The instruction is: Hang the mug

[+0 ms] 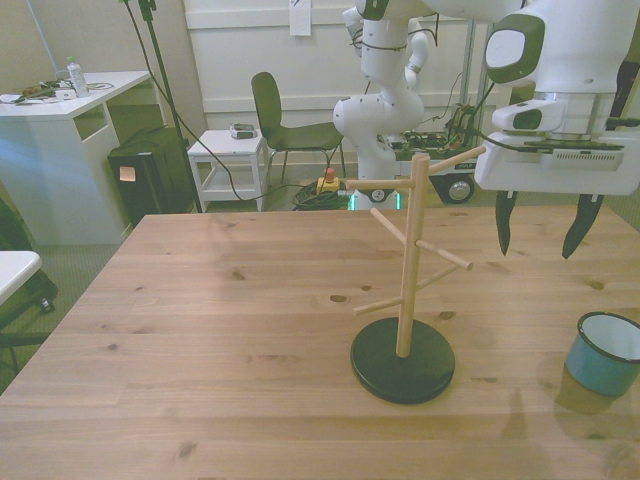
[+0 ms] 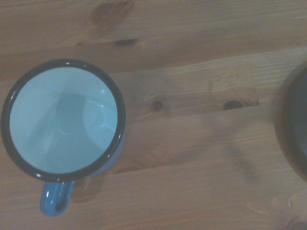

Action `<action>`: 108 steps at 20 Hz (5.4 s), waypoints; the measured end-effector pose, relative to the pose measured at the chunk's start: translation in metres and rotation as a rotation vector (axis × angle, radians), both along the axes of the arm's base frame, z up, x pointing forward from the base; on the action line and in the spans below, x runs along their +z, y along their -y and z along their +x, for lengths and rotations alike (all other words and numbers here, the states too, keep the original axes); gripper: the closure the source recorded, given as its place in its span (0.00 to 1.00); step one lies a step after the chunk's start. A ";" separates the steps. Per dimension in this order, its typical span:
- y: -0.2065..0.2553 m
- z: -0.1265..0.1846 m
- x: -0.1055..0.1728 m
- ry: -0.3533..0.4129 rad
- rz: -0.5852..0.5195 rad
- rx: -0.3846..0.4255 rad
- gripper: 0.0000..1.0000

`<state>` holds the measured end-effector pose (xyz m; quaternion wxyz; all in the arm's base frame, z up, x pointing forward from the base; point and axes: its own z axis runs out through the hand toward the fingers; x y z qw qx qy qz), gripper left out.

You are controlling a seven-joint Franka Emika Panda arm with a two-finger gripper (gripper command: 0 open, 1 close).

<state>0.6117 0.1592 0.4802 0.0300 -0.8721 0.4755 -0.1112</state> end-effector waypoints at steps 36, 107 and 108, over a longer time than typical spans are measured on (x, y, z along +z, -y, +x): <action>-0.021 0.059 -0.051 -0.013 0.088 -0.265 0.00; -0.030 0.045 0.005 0.036 0.059 -0.162 1.00; -0.030 0.042 0.011 0.037 0.054 -0.153 1.00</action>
